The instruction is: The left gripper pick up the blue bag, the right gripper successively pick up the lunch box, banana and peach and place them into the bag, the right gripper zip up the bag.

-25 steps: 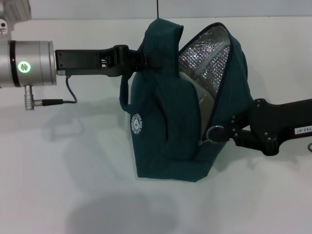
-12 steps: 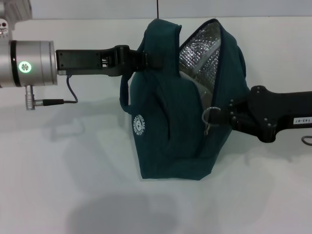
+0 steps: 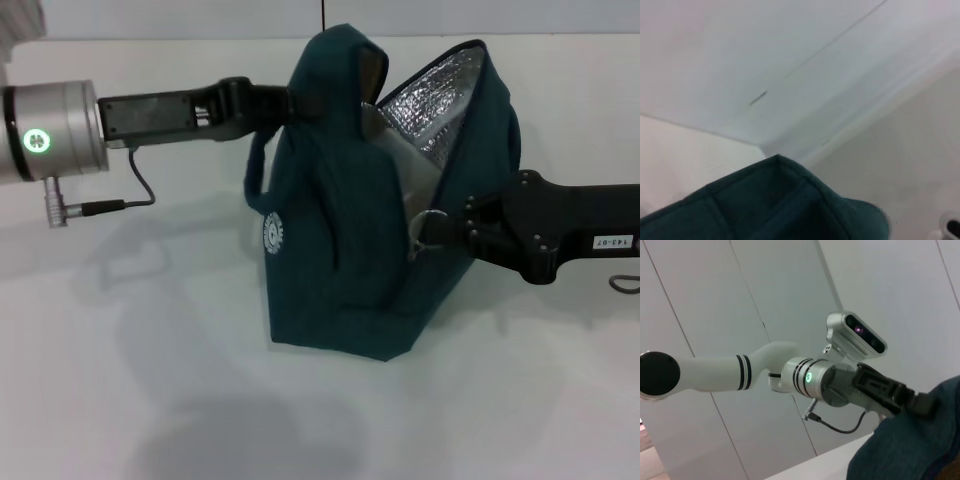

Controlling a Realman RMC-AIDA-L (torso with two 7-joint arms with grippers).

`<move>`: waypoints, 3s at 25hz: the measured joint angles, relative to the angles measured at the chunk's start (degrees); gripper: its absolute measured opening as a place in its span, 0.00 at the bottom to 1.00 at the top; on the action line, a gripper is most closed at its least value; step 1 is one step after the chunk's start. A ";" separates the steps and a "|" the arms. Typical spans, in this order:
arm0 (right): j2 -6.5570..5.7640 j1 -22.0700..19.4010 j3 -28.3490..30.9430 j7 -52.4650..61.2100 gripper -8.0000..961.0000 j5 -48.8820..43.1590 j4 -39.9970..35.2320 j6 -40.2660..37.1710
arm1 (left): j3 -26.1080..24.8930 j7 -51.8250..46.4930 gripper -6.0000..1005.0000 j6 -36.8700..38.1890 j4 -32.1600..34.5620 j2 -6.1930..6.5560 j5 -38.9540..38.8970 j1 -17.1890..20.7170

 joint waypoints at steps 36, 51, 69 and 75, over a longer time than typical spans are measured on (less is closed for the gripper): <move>0.13 7.59 0.51 -3.51 0.07 12.73 10.04 8.94 | 0.24 37.47 0.88 9.33 -5.24 -1.84 -13.86 15.56; 0.78 13.94 -3.55 -6.70 0.08 14.05 13.11 10.61 | 0.29 41.99 0.88 9.04 -7.78 -1.39 -13.29 17.84; 0.80 14.88 -4.80 -9.27 0.08 17.36 13.23 15.59 | 0.67 46.99 0.88 1.89 -7.94 -2.00 -12.79 16.98; 0.79 15.30 -7.20 -9.79 0.08 18.58 13.22 17.47 | 2.46 46.57 0.88 3.60 -7.98 -1.97 -12.52 16.06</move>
